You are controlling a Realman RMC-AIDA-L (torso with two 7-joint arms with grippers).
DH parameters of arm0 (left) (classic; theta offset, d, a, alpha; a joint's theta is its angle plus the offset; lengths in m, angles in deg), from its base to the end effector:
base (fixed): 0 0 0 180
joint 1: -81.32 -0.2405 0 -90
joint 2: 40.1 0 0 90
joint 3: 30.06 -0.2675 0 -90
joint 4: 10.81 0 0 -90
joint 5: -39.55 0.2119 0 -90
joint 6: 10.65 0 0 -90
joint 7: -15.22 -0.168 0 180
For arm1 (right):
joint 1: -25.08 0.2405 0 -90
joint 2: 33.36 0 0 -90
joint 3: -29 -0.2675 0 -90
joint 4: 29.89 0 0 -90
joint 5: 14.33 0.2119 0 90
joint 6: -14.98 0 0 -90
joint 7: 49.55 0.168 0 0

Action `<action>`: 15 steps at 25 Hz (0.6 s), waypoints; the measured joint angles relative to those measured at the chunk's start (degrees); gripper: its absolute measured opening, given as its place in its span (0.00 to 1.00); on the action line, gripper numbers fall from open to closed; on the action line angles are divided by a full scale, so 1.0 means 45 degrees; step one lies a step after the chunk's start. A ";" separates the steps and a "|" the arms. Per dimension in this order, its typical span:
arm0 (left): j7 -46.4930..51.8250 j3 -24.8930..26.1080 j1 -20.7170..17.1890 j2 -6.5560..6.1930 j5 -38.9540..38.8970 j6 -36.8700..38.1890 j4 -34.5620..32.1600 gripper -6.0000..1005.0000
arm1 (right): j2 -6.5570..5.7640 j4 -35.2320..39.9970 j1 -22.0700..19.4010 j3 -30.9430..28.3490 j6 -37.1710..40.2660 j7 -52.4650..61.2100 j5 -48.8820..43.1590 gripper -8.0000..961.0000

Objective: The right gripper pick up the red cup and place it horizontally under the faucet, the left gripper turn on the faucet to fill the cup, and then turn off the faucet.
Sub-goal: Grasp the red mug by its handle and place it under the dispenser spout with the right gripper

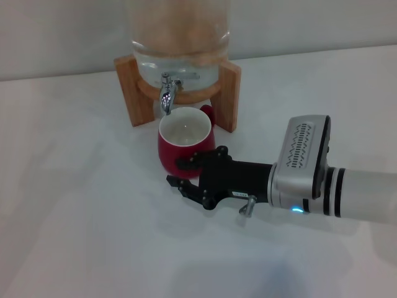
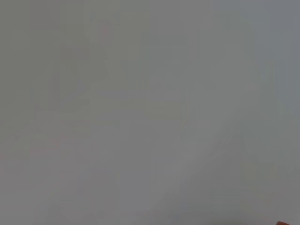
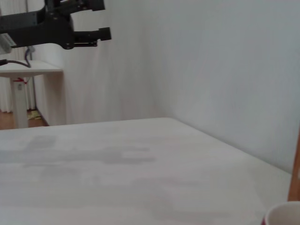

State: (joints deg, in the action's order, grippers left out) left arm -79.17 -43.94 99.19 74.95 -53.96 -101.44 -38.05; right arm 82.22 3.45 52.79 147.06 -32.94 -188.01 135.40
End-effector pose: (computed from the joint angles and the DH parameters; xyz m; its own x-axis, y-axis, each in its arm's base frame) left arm -0.3545 0.3118 0.1063 0.1570 0.1002 0.9825 0.8970 -0.4307 -0.0994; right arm 0.2170 0.3480 -0.1304 0.8677 -0.0490 -0.4946 -0.2780 -0.8727 -0.4013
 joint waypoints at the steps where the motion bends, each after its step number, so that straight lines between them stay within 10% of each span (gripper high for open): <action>1: 0.0000 -0.0001 -0.0012 -0.0001 0.0000 0.0000 0.0000 0.84 | -0.0014 0.0024 0.0007 0.0019 -0.0027 0.0000 -0.0015 0.32; 15: 0.0000 -0.0001 0.0028 -0.0060 -0.0005 0.0001 0.0000 0.84 | -0.0212 -0.0576 -0.0339 -0.1253 -0.0185 0.0066 -0.0269 0.32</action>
State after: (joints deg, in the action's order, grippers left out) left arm -79.17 -43.95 99.32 74.68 -53.98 -101.44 -38.05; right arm 81.27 0.86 51.26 141.42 -33.78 -187.71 134.19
